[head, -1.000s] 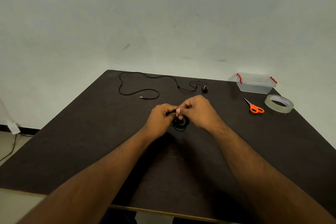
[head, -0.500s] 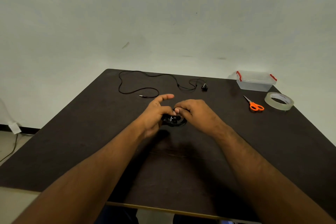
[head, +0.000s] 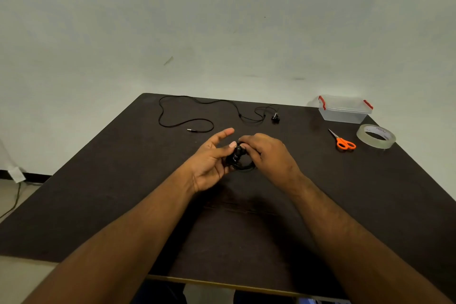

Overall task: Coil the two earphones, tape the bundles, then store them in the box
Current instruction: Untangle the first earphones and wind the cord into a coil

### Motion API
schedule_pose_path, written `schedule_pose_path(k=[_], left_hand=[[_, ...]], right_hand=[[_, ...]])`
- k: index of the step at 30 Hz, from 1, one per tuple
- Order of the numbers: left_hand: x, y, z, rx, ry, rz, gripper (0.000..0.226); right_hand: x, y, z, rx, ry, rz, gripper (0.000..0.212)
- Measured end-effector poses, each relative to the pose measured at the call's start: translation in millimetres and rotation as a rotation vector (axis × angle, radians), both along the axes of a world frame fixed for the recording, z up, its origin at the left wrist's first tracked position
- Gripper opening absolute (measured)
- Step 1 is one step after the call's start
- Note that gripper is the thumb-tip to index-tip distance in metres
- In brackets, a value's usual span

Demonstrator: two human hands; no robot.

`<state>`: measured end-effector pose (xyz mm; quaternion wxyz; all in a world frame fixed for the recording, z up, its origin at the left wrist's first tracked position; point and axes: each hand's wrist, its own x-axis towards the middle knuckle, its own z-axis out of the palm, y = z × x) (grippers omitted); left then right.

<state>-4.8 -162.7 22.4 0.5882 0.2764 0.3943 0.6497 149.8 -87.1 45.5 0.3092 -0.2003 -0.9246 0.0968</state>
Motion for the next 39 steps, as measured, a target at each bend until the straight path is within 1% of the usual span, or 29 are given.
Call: schedule_pose_path(k=[3,5,7,9,10,13,14,17,21,23,25,29,32,34,37,39], left_hand=[[-1,0,-1,-0.029,-0.12,-0.053,0.055],[-5,-1,0,-0.062,-0.078,-0.109,0.056],[-7,-3,2,-0.079,0.041,-0.163,0.054],[-3,-2,5,-0.094,0.18,-0.186,0.047],[-1,0,6,-0.097,0.273,-0.162,0.044],[7,6,8,-0.082,0.649,-0.001,0.039],[7,7,8,-0.062,0.736,0.039,0.038],[9,10,3,0.029,0.901,0.125,0.034],[10,15,-9,0.067,1.154,0.268,0.028],[11,15,-15,0.078,1.316,0.328,0.021],[13,15,-20,0.089,1.424,0.292,0.016],[16,17,-21,0.186,1.673,0.105,0.022],[14,21,-17,0.283,1.787,-0.05,0.029],[13,24,-18,0.315,1.833,-0.108,0.033],[13,27,-22,0.332,1.896,-0.102,0.041],[14,28,-25,0.347,1.905,-0.07,0.043]], right_hand=[[1,-2,2,0.019,0.03,0.068,0.022],[1,-1,3,0.023,0.004,0.109,0.022],[2,2,1,0.024,-0.013,0.123,0.021],[3,5,-3,0.04,-0.042,0.111,0.022],[3,7,-6,0.05,-0.065,0.099,0.022],[5,10,-14,0.046,-0.104,0.061,0.022],[6,12,-15,0.017,-0.086,0.047,0.021],[10,16,-16,-0.11,-0.031,-0.017,0.02],[10,20,-17,-0.519,-0.03,-0.118,0.018],[11,24,-19,-0.662,-0.037,-0.172,0.019],[13,27,-22,-0.753,-0.057,-0.216,0.021],[19,32,-34,-0.824,-0.069,-0.303,0.023],[23,35,-39,-0.84,-0.103,-0.343,0.023],[26,37,-38,-0.793,-0.16,-0.365,0.023],[26,38,-35,-0.597,-0.271,-0.381,0.021],[25,36,-35,-0.469,-0.321,-0.361,0.02]])
